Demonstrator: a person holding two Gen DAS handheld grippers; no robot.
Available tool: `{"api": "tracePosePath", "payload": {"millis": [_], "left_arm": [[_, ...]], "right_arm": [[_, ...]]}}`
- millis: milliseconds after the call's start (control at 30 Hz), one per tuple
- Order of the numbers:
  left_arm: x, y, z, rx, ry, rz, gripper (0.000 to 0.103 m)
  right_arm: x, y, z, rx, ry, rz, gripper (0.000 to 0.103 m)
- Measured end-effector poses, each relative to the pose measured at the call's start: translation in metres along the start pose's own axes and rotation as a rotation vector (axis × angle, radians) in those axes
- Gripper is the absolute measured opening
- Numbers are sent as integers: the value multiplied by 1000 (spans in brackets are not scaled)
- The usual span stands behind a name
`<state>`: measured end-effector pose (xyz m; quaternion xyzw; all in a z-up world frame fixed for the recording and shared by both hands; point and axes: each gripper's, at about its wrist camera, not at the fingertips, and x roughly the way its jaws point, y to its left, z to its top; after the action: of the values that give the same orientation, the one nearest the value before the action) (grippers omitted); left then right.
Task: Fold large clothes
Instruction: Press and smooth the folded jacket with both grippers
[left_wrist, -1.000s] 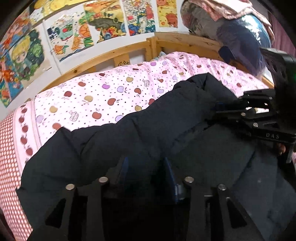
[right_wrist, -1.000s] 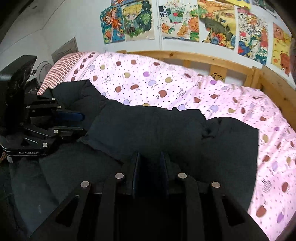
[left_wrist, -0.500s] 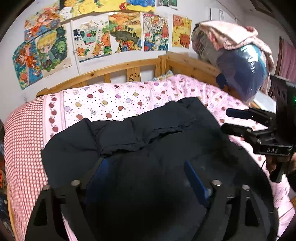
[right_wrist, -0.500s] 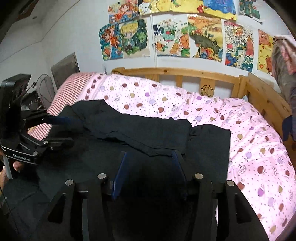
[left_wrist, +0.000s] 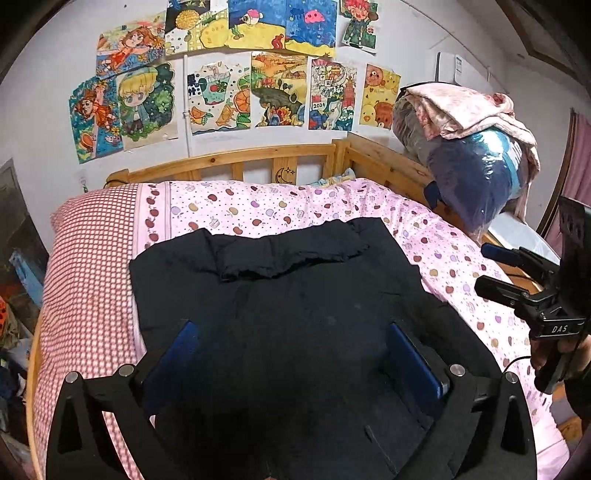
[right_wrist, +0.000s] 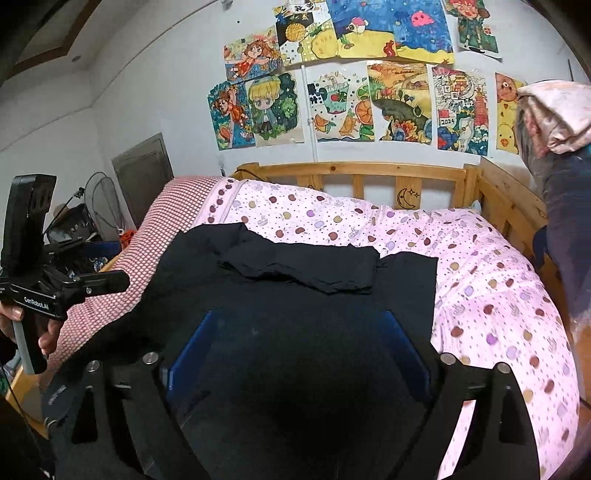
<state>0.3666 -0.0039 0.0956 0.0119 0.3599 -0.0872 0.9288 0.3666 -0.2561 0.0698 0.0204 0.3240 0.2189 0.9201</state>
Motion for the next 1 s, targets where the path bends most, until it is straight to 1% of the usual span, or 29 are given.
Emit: {"api": "tracePosePath", "payload": {"millis": [233, 367, 567, 767, 1000], "left_arm": [[-41, -12, -36, 2, -18, 14, 103], [-58, -18, -57, 11, -20, 5, 103], [-75, -24, -85, 13, -22, -8, 103], [-89, -31, -106, 18, -32, -26, 103], [-105, -32, -133, 10, -39, -41, 103]], "right_arm": [[-42, 17, -18, -29, -10, -8, 92], [-63, 29, -32, -38, -9, -1, 92], [-95, 49, -53, -69, -19, -2, 92], [-130, 59, -71, -62, -32, 19, 92], [-167, 66, -88, -76, -24, 7, 92]]}}
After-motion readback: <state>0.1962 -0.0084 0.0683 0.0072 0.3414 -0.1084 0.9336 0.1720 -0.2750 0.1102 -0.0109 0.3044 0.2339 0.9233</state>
